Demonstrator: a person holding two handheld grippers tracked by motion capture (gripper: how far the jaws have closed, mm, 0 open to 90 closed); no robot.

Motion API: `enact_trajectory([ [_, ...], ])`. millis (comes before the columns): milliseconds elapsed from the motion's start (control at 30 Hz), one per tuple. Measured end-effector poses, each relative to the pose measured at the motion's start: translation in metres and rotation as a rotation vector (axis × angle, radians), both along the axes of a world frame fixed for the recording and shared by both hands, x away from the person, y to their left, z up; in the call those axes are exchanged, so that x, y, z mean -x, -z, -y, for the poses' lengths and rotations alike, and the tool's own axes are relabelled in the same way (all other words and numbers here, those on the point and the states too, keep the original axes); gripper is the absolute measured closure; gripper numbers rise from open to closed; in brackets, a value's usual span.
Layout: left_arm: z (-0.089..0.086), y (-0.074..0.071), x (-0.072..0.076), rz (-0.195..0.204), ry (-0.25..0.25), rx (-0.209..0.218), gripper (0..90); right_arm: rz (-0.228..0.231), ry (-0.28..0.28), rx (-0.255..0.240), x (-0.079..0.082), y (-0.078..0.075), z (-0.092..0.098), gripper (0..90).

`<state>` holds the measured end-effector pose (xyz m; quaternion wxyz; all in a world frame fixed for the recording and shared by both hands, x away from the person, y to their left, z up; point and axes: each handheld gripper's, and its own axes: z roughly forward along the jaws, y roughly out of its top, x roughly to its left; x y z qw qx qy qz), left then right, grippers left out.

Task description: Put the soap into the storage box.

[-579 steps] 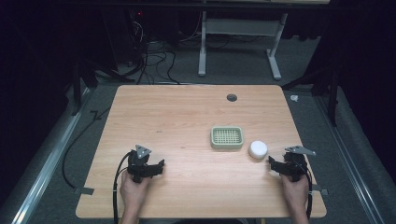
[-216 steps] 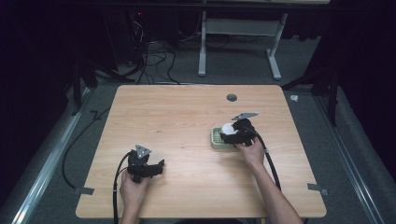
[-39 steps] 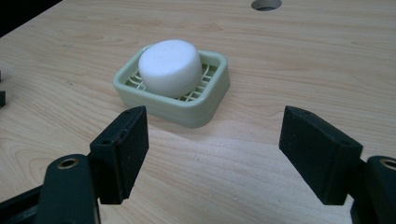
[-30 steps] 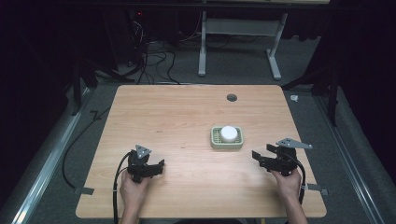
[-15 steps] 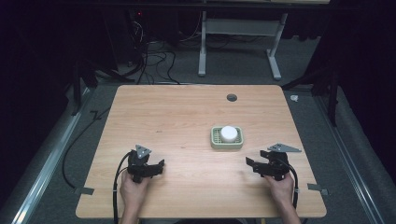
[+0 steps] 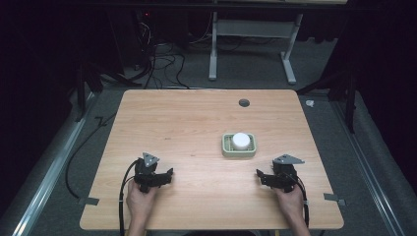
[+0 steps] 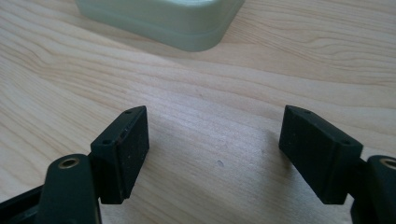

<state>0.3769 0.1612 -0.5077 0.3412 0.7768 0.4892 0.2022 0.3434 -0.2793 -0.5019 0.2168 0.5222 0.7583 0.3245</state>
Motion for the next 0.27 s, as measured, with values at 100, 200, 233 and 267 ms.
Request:
enact_trajectory([
  [100, 0.0000, 0.0000, 0.0000, 0.000, 0.000, 0.000, 16.1, 0.004, -0.003, 0.023, 0.0000, 0.0003, -0.0023, 24.8],
  [200, 0.0000, 0.0000, 0.0000, 0.000, 0.000, 0.000, 16.1, 0.004, -0.003, 0.022, 0.0000, 0.0003, -0.0022, 24.8],
  [233, 0.0000, 0.0000, 0.0000, 0.000, 0.000, 0.000, 16.1, 0.004, -0.003, 0.022, 0.0000, 0.0003, -0.0023, 24.8],
  [267, 0.0000, 0.0000, 0.0000, 0.000, 0.000, 0.000, 16.1, 0.004, -0.003, 0.022, -0.0001, 0.0003, -0.0022, 24.8],
])
